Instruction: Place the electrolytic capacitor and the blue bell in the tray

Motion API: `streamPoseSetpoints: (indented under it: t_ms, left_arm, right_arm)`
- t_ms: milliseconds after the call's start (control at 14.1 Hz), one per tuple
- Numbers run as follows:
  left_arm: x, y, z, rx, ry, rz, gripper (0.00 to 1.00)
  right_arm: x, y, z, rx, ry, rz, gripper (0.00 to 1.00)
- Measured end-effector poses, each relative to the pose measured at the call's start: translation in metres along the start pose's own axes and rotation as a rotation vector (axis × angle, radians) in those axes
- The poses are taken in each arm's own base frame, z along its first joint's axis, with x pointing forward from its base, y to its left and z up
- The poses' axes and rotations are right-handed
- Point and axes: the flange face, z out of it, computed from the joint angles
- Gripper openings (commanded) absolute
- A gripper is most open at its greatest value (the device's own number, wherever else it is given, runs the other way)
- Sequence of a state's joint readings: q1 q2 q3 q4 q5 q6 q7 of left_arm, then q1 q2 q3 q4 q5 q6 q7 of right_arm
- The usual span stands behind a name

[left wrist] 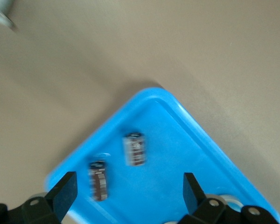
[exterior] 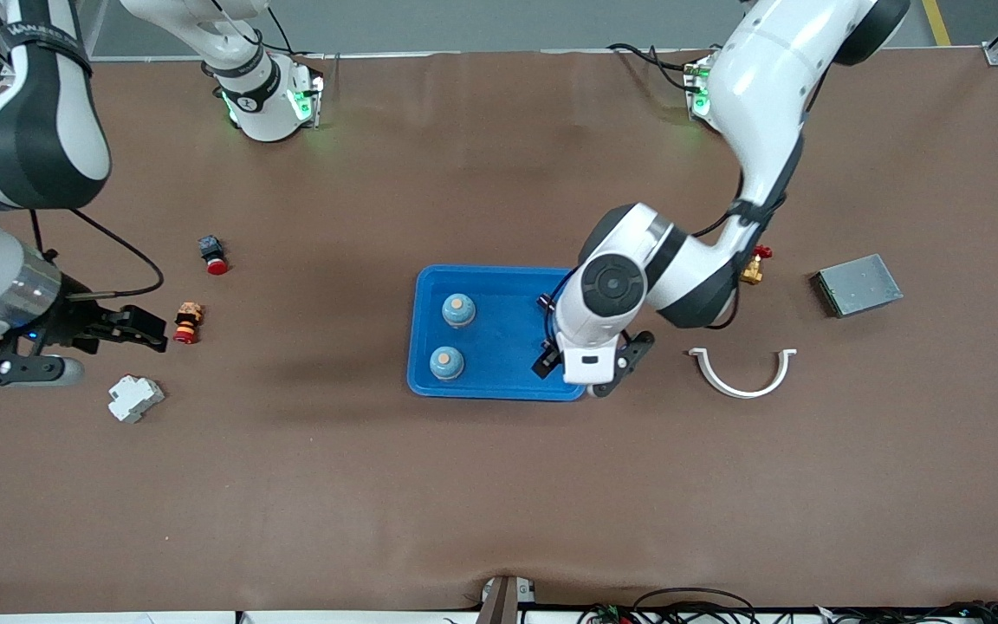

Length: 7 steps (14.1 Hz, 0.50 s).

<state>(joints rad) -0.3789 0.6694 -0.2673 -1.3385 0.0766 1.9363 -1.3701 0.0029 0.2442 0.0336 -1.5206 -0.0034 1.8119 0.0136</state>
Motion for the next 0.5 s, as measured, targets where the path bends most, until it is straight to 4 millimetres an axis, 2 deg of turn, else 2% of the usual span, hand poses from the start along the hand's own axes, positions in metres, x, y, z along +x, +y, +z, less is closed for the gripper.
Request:
streamPoseSetpoints:
  t_ms: [142,284,355,497]
  left_arm:
    - [0.021,-0.025,-0.049,0.037,0.007,0.062,1.00]
    - [0.047,-0.053,-0.089,0.060,-0.002,0.131,1.00]
    - [0.063,-0.070,-0.107,0.060,-0.015,0.177,1.00]
    - [0.100,-0.113,-0.138,0.054,-0.045,0.276,1.00]
  right_arm:
    - [-0.003,0.030,-0.006,-0.004,-0.006,-0.022,1.00]
    - [-0.004,0.058,-0.010,-0.007,0.000,-0.021,1.00]
    - [-0.004,0.064,-0.012,-0.008,0.005,-0.020,1.00]
    - [-0.003,0.060,-0.019,-0.007,0.019,-0.027,1.00]
